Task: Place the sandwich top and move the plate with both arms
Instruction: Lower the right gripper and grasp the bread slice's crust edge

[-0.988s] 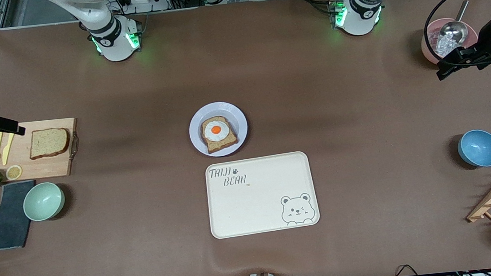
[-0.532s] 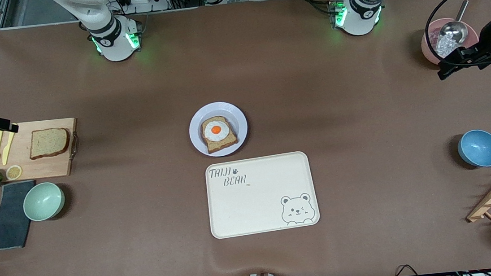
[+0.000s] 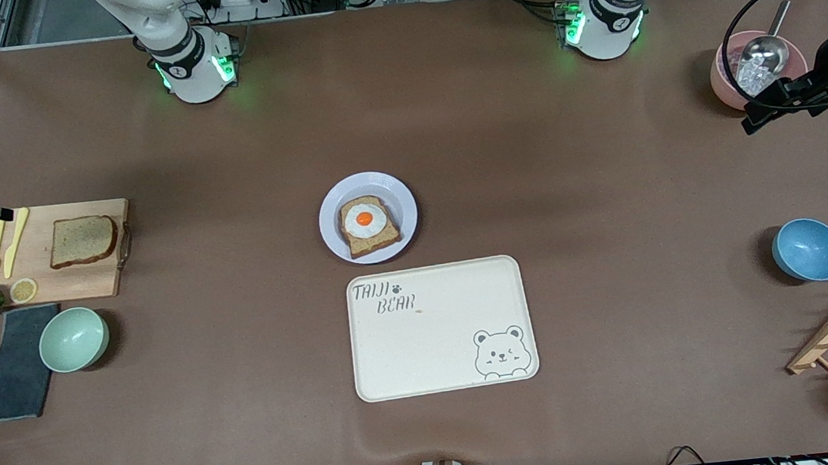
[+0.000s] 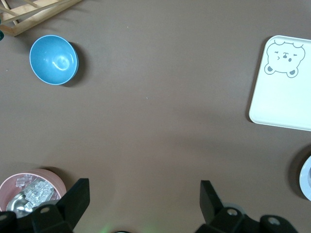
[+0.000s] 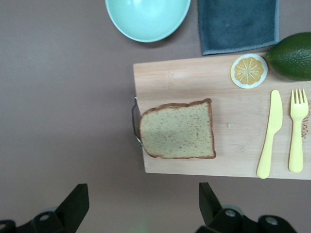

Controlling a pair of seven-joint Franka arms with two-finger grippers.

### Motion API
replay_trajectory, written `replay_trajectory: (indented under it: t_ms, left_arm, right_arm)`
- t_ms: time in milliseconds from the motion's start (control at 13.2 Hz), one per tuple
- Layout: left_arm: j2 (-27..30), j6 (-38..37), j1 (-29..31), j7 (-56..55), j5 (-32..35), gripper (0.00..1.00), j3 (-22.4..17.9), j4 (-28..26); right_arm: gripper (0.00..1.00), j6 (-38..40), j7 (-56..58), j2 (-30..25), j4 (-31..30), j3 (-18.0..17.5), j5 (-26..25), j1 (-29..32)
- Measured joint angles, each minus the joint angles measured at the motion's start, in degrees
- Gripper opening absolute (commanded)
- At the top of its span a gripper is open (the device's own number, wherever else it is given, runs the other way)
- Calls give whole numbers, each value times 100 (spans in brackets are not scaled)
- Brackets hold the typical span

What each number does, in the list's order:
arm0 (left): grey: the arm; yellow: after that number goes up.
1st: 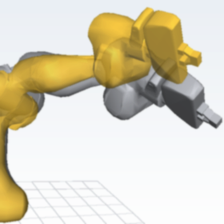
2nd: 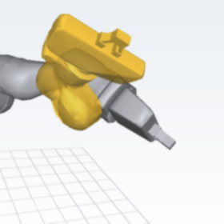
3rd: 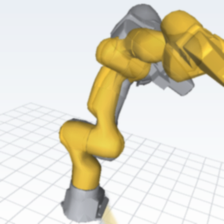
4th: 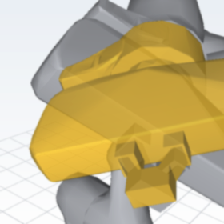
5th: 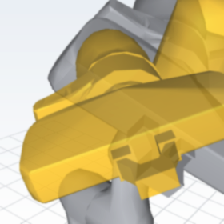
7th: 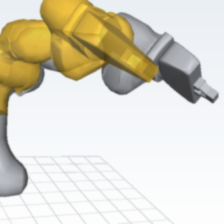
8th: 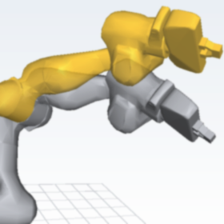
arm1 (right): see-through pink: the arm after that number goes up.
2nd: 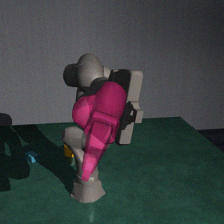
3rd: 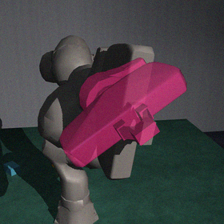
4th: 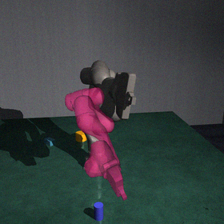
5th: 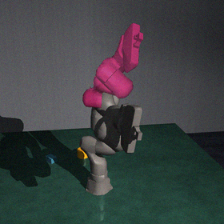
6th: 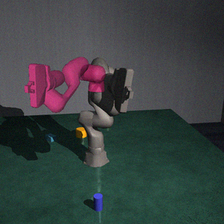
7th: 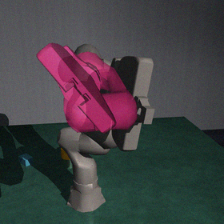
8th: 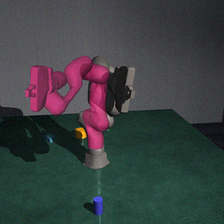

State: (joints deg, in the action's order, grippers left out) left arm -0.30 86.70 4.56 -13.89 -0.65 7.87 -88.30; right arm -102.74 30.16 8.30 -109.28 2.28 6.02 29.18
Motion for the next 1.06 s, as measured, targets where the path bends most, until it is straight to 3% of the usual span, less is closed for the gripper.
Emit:
replay_trajectory:
  t_ms: [304,684,1064]
  left_arm:
    - [0,34,0,0,-8,100,1,-8]
    - [0,41,0,0,-13,100,2,-14]
    - [0,42,0,0,-14,100,3,-21]
  right_arm:
    - [100,-413,704,357,-61,-1,3,213]
    - [93,-1050,1356,928,-120,-1,35,421]
    - [85,-1667,2090,1476,-136,0,503,536]
